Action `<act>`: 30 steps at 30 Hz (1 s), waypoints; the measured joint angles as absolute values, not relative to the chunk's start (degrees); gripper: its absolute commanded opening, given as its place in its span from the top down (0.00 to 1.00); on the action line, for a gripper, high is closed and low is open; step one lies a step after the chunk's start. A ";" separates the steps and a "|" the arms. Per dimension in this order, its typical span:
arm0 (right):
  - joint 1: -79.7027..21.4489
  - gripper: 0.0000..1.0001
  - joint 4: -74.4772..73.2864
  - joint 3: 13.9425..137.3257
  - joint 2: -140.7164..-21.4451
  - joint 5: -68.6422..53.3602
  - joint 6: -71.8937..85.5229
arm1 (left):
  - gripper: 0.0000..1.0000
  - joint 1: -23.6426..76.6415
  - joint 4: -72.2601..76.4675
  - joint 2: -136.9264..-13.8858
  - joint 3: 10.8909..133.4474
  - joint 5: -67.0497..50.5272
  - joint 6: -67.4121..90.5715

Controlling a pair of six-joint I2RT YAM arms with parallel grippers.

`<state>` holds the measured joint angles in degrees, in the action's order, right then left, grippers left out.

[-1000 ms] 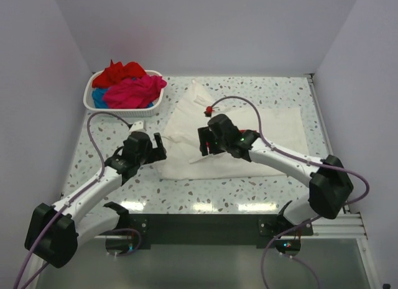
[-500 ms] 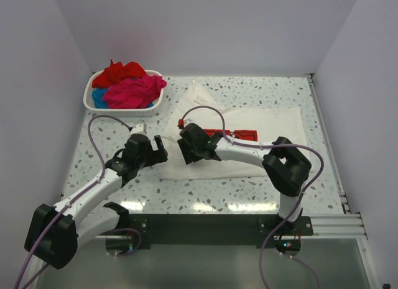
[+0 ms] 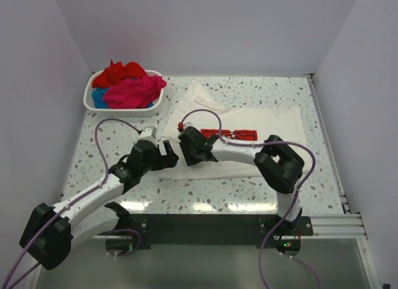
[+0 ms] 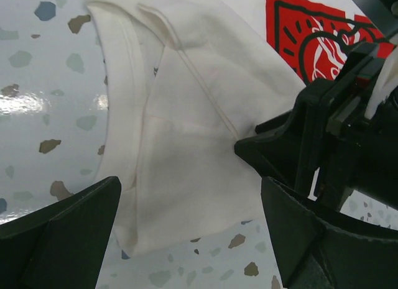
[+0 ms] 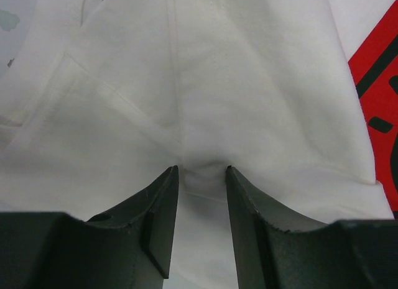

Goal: Fold and stack the t-shirts
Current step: Fold the tshirt

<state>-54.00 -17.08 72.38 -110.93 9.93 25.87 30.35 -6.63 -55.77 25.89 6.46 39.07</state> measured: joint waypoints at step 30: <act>-45.06 1.00 -22.02 77.91 -110.91 11.75 25.43 | 0.00 36.10 13.10 -60.69 13.85 5.32 46.09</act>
<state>-45.06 -22.02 77.91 -110.91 11.75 25.43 36.10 13.10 -60.69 13.85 5.32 46.09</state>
